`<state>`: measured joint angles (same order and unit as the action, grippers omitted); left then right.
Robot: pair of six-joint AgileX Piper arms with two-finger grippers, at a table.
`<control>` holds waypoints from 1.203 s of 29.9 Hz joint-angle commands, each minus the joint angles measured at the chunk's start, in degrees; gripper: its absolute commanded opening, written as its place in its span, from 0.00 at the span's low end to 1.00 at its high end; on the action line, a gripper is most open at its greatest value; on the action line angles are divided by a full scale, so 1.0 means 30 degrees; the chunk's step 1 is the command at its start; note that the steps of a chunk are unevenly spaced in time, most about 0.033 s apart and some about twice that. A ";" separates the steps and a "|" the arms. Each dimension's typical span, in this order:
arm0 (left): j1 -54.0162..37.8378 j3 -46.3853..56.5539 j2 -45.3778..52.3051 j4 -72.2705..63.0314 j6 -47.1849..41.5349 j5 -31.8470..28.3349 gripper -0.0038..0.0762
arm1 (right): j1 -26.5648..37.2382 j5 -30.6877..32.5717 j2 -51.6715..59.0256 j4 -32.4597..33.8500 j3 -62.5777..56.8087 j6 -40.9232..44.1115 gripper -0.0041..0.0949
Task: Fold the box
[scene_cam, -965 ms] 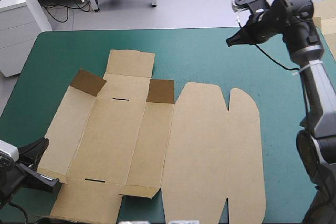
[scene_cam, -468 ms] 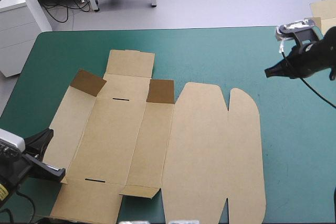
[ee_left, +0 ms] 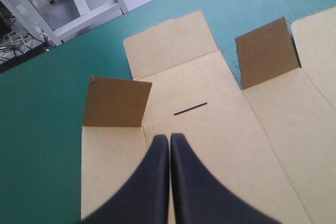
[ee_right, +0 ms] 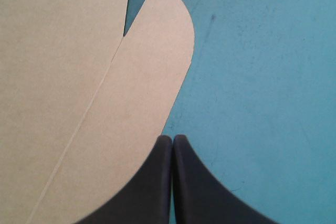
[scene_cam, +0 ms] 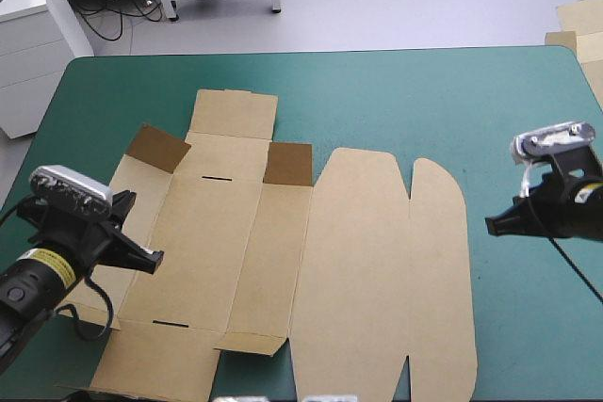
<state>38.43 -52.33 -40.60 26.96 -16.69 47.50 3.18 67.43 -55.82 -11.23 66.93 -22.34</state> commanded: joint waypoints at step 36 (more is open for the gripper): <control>-1.0428 -0.7765 -1.2188 -1.8781 1.6192 0.4909 0.07 | 0.0136 -0.1343 0.7653 0.0579 -0.4733 -0.0195 0.02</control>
<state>12.58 -73.66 -77.88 -23.52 28.49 61.19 3.35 67.09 -32.68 -9.03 51.47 -22.44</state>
